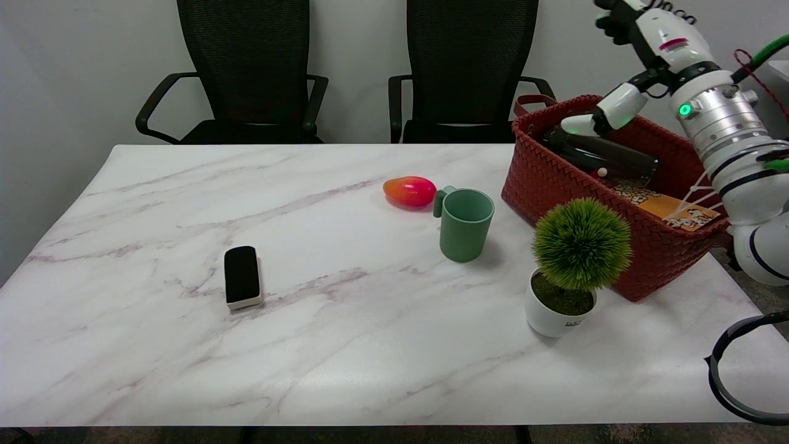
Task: Pick up the potted plant.
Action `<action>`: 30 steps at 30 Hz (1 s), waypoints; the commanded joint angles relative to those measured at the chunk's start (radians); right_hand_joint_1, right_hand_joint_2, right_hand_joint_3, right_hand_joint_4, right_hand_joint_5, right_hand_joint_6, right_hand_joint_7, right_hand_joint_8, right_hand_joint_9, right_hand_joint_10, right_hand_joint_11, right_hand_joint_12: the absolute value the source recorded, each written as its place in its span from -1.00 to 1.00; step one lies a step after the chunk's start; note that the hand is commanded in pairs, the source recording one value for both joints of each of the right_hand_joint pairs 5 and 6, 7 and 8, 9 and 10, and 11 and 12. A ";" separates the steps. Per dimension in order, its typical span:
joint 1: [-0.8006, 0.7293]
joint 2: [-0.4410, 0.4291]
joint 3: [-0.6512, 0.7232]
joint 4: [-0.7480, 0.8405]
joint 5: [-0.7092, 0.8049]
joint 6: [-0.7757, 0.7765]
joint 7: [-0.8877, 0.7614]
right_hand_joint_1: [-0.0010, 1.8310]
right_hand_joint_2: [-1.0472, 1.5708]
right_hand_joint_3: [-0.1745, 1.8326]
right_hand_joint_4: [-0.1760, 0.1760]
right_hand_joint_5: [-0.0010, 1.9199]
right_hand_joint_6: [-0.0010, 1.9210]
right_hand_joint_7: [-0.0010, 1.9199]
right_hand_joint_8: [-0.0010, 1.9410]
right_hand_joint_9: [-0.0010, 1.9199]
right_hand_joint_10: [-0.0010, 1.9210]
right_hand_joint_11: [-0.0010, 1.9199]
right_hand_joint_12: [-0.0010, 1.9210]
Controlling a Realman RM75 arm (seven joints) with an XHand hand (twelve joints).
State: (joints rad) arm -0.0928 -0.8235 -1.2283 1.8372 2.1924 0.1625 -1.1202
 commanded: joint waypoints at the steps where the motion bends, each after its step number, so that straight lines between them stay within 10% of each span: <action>1: -0.103 -0.065 0.065 0.016 -0.158 0.406 -0.004 0.25 -0.38 0.16 0.00 -0.70 -0.70 -0.44 -0.45 -0.49 -0.49 -0.48 -0.48; 8: -0.110 -0.070 -0.076 -0.024 -0.424 0.721 0.206 0.24 -0.34 0.13 0.00 -0.60 -0.60 -0.26 -0.27 -0.42 -0.43 -0.46 -0.46; 13: -0.135 -0.077 -0.121 -0.010 -0.454 0.809 0.239 0.22 -0.21 0.12 0.00 -0.16 -0.16 0.29 0.28 0.08 0.08 -0.33 -0.33; 30: -0.212 -0.103 -0.406 0.021 -0.664 1.263 0.399 0.24 -0.33 0.21 0.00 -0.23 -0.23 0.16 0.14 0.00 0.00 -0.26 -0.26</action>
State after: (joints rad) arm -0.2333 -0.9001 -1.3793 1.8424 1.7602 0.9558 -0.8956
